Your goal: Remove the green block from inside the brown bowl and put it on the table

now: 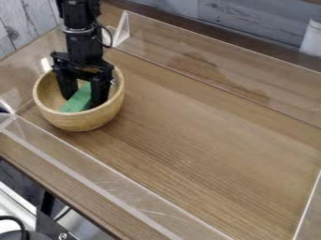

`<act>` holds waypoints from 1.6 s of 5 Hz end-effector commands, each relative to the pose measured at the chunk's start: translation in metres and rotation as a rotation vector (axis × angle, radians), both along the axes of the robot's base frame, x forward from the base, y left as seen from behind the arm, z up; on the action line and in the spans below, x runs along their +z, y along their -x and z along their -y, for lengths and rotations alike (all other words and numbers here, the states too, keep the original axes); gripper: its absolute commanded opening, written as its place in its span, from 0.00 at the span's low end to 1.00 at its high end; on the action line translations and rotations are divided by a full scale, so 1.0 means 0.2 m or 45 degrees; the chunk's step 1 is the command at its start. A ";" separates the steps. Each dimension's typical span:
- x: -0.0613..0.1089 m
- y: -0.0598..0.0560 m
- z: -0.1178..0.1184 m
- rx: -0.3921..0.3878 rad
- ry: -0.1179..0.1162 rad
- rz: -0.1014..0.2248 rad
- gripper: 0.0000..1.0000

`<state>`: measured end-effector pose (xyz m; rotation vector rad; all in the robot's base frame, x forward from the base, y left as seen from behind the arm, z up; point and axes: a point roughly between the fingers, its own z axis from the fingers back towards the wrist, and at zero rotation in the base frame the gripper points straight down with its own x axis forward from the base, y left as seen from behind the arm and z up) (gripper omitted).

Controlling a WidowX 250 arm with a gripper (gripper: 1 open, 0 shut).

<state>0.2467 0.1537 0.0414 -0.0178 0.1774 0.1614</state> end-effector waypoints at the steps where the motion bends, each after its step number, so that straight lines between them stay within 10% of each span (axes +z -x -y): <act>1: 0.07 -0.04 -0.05 0.012 -0.035 0.065 1.00; 2: 0.04 -0.05 -0.05 0.017 -0.036 0.056 0.00; 6: 0.38 -0.09 0.04 0.010 0.030 0.216 0.00; 8: 0.49 -0.13 0.32 -0.088 0.099 0.238 0.00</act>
